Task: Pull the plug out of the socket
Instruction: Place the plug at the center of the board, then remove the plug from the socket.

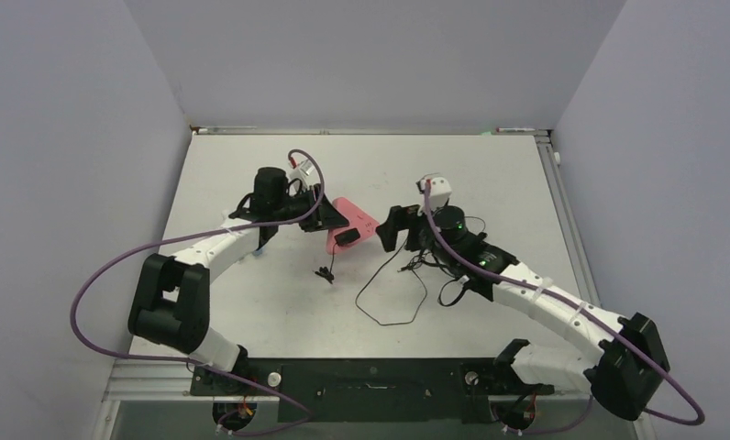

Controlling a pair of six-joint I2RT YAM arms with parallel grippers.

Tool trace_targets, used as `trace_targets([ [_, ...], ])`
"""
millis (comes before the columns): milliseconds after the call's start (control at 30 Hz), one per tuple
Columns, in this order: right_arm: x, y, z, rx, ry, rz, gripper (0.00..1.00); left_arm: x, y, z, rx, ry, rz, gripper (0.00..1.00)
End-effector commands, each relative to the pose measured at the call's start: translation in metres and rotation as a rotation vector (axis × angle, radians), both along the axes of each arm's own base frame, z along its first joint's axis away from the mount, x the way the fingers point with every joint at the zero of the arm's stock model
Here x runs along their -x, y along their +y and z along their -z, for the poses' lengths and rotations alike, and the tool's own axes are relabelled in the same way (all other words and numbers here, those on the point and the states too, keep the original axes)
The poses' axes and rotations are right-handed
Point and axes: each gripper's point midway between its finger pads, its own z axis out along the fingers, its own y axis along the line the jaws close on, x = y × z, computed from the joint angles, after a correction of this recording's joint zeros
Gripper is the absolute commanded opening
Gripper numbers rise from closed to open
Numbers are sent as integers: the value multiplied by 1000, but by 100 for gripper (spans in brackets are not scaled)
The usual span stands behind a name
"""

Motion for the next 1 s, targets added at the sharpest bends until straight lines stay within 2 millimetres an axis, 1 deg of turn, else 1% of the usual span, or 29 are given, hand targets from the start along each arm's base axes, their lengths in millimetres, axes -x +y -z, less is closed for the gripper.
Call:
trace_targets([
  [0,8,51,-18,-71,15,7,95,0,-18,-13,12,-74,45,0],
  [33,14,65,-17,-90,33,-6,94,2,-21,-13,13,-84,46,0],
  [67,18,75,-14,-100,54,-17,94,4,-24,-12,12,-88,48,0],
  [133,24,96,-14,-137,65,-38,93,6,-28,-12,13,-99,48,0],
  [200,29,107,-7,-139,81,-26,93,8,-31,-9,11,-98,48,0],
  [267,33,112,-2,-139,90,-17,93,9,-34,-8,12,-97,46,0],
  [333,34,113,2,-124,91,-3,93,9,-36,-6,10,-97,46,0],
  [433,32,109,8,-96,93,41,93,8,-36,-6,6,-99,37,0],
  [467,32,104,14,-74,108,62,93,8,-36,-6,3,-101,32,0],
  [500,32,101,15,-74,112,81,93,8,-35,-6,1,-106,25,0],
  [733,30,95,8,-199,140,175,89,6,-28,-7,-32,-150,-49,0],
  [867,28,98,10,-227,169,201,84,6,-25,-11,-52,-182,-80,0],
  [967,28,98,19,-222,200,235,82,6,-23,-14,-64,-206,-100,0],
])
